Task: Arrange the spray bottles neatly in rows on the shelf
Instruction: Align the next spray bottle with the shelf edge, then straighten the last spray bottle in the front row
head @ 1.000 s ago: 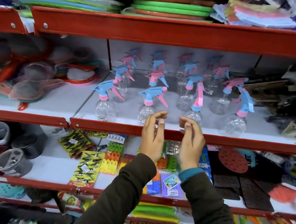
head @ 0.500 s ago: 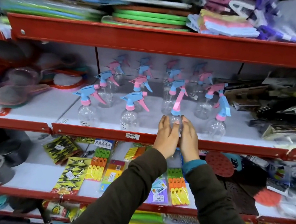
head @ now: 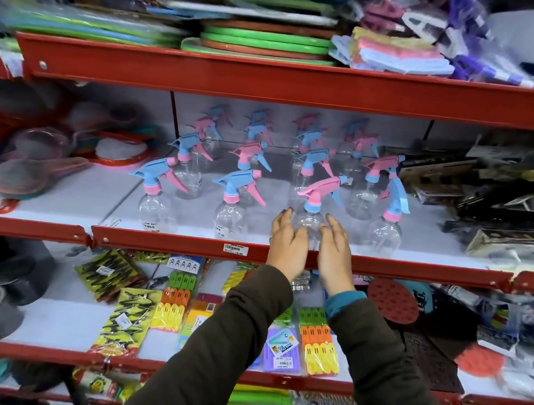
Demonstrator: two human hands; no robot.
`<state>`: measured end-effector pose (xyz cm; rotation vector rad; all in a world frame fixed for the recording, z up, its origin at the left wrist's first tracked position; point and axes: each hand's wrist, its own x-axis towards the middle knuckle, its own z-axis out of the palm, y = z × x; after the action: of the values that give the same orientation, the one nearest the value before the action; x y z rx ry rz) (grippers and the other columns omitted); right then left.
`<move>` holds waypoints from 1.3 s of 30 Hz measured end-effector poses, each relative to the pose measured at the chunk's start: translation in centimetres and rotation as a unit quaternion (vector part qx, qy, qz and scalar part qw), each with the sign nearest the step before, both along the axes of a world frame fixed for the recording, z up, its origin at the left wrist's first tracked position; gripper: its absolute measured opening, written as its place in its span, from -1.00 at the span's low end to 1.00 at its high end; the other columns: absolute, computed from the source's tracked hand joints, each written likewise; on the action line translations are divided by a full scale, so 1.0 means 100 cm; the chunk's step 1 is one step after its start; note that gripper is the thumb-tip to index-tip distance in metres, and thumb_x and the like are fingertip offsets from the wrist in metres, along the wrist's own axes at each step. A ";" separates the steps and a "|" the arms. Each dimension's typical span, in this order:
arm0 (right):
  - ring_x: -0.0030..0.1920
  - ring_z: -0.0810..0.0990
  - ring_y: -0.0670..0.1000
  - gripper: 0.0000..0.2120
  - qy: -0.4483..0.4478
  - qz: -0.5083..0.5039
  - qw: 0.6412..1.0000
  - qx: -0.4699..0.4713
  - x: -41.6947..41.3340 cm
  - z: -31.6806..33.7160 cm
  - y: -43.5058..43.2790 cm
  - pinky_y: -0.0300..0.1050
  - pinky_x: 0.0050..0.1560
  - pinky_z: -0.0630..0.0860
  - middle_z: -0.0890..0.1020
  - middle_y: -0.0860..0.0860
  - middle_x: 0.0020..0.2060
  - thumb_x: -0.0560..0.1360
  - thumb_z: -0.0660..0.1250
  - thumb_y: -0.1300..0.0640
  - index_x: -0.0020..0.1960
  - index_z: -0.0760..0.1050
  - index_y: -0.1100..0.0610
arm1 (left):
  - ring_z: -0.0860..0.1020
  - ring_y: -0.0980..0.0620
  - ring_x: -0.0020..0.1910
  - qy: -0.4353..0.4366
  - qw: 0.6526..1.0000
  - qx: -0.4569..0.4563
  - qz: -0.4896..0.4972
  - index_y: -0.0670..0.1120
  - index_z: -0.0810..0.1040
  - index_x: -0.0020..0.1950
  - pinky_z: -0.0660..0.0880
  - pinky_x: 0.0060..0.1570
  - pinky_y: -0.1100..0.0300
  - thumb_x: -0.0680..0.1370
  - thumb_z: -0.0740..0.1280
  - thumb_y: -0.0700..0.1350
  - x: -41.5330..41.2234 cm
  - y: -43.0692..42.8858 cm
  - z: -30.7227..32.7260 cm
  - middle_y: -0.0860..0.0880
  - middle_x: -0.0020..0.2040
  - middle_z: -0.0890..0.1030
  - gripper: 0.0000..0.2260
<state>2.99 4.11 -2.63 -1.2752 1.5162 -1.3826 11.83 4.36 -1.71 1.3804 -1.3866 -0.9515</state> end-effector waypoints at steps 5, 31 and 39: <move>0.52 0.33 0.06 -0.55 -0.008 0.013 1.000 0.007 0.002 -0.001 0.004 0.04 0.57 0.21 0.38 0.08 0.53 0.65 0.11 0.09 0.52 0.33 0.11 | 0.14 -0.10 0.62 -0.024 0.999 0.020 -0.024 -0.20 0.09 0.63 0.05 0.56 0.14 0.66 0.09 -0.17 0.000 -0.003 0.001 -0.17 0.64 0.13 -0.48; 0.52 0.28 0.03 -0.56 -0.035 -0.125 0.988 -0.090 -0.112 -0.005 0.015 -0.16 0.40 0.18 0.30 0.05 0.53 0.66 0.08 0.07 0.53 0.30 0.03 | 0.26 0.04 0.56 0.065 0.993 -0.064 -0.073 0.01 0.27 0.57 0.15 0.52 0.21 0.69 0.12 0.06 -0.107 0.033 -0.003 -0.01 0.57 0.28 -0.56; 0.50 0.37 0.07 -0.57 -0.038 -0.024 0.999 -0.013 -0.148 0.002 -0.011 -0.05 0.54 0.23 0.42 0.11 0.49 0.67 0.08 0.01 0.47 0.38 0.14 | 0.02 0.05 0.65 0.053 0.993 0.022 -0.102 -0.11 0.06 0.65 -0.08 0.50 0.26 0.68 0.03 0.18 -0.141 0.020 0.004 -0.04 0.68 0.02 -0.38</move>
<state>-11.76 3.03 -2.47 -1.1947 1.4897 -1.4682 -2.32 6.40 -1.30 1.2179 -1.4526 -1.1789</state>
